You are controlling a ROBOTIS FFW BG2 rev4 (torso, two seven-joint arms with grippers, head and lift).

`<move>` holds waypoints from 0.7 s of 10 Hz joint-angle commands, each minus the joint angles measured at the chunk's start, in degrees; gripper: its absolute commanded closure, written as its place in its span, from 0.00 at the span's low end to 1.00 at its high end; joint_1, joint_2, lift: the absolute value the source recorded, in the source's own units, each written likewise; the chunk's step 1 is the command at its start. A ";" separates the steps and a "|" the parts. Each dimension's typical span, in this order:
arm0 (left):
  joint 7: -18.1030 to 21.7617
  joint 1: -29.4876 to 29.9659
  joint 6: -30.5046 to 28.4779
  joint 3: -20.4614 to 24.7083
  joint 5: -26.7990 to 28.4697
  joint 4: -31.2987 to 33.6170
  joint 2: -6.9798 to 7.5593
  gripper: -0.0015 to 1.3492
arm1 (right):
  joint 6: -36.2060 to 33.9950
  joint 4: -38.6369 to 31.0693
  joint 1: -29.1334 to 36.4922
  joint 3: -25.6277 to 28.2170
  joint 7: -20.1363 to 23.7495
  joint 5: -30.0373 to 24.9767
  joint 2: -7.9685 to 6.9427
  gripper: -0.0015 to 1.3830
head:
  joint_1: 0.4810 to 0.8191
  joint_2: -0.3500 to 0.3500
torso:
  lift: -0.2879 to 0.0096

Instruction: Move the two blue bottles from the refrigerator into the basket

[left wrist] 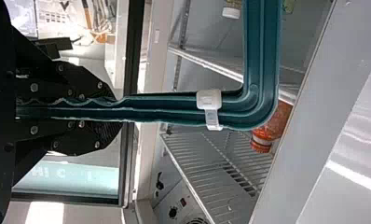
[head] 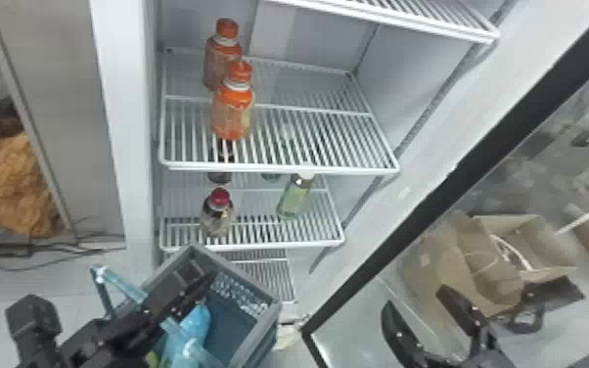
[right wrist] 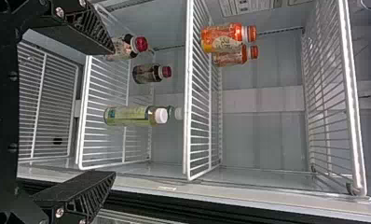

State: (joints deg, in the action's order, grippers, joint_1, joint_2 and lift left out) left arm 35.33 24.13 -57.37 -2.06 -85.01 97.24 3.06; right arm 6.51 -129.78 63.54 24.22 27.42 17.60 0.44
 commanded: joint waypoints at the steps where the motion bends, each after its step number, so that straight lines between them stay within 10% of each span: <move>1: 0.00 0.06 0.00 0.01 0.00 0.00 -0.07 0.89 | -0.32 0.20 -0.12 0.00 0.00 0.11 0.00 0.10 | 0.63 0.00 | 0.97; 7: 0.00 0.20 0.00 0.01 -0.11 0.00 -0.16 0.89 | -0.32 0.48 -0.26 0.12 0.00 0.34 0.00 0.10 | 0.63 0.00 | 0.97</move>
State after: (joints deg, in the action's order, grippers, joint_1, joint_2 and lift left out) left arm 35.33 24.34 -57.37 -2.06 -85.12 97.24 2.91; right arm 6.19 -129.32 63.31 24.33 27.42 17.89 0.50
